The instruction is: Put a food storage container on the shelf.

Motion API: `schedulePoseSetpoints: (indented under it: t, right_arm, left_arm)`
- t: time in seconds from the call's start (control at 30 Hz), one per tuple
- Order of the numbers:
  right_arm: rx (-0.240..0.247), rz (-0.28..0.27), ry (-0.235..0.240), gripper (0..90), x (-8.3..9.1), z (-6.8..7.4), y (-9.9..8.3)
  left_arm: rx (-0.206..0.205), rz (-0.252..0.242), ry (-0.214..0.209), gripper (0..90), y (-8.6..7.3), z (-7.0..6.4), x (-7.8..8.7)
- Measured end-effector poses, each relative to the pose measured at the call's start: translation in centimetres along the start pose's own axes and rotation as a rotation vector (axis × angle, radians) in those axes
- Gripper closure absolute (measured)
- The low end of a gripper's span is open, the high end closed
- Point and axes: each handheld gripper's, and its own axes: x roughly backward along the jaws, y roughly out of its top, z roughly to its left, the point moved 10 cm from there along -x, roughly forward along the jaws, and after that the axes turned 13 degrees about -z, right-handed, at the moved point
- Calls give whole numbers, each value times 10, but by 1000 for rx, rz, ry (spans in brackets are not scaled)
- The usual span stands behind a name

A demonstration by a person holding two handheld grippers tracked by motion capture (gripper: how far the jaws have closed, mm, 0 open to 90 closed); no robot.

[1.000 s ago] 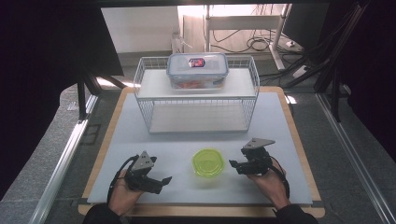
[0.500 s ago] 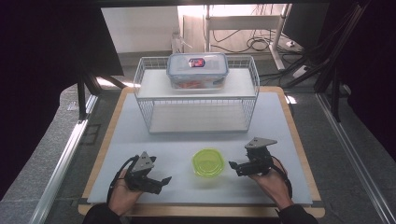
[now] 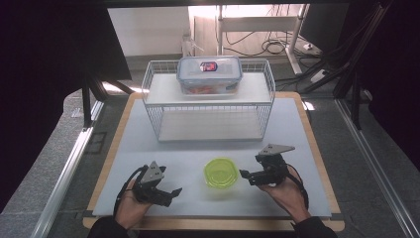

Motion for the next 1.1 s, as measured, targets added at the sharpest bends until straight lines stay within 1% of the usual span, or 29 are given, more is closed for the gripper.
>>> schedulePoseSetpoints:
  t: [0.07, 0.13, 0.17, 0.37, 0.43, 0.57, 0.67, 0.77, 0.83, 0.97, 1.0, 1.03, 1.07, 1.1]
  right_arm:
    - [-18, -7, 13, 263, -1, 2, 2]
    - [-39, 2, 27, 282, -3, 4, 2]
    - [-51, 9, 44, 293, -5, 7, 1]
    - [-88, 14, 96, 356, -15, 20, 4]
    - [-111, 18, 114, 387, -19, 22, 4]
    - [-154, 37, 131, 468, -28, 21, 2]
    - [-185, 47, 154, 530, -33, 21, 2]
    - [-213, 63, 174, 572, -38, 21, 1]
    - [-259, 67, 187, 595, -40, 20, 1]
    - [-334, 68, 217, 644, -40, 16, 0]
    - [-350, 65, 223, 674, -40, 16, 0]
    - [-351, 70, 221, 706, -40, 14, -1]
    - [-346, 77, 217, 710, -40, 14, -2]
    - [-362, 75, 227, 718, -40, 14, -2]
  left_arm:
    - [-1, -1, 1, 71, 0, 0, 0]
    - [-4, 0, 4, 71, 0, 0, 0]
    - [-4, 0, 4, 70, 0, 1, 0]
    - [-5, -4, 3, 71, 1, 1, 0]
    - [-6, -4, 4, 71, 0, 1, 0]
    - [-11, -2, 2, 71, 1, 0, 0]
    - [-15, 1, 0, 71, 0, 0, 0]
    - [-18, 2, 0, 71, 0, 0, 0]
    - [-16, 2, -1, 71, 0, -1, -1]
    - [-16, 2, -3, 71, 0, -1, -1]
    - [-16, 1, -3, 71, 0, -1, -1]
    - [-16, 2, -3, 71, 0, -1, -1]
    - [-16, 2, -4, 71, 0, -1, -1]
    - [-16, 2, -4, 71, 0, -1, -1]
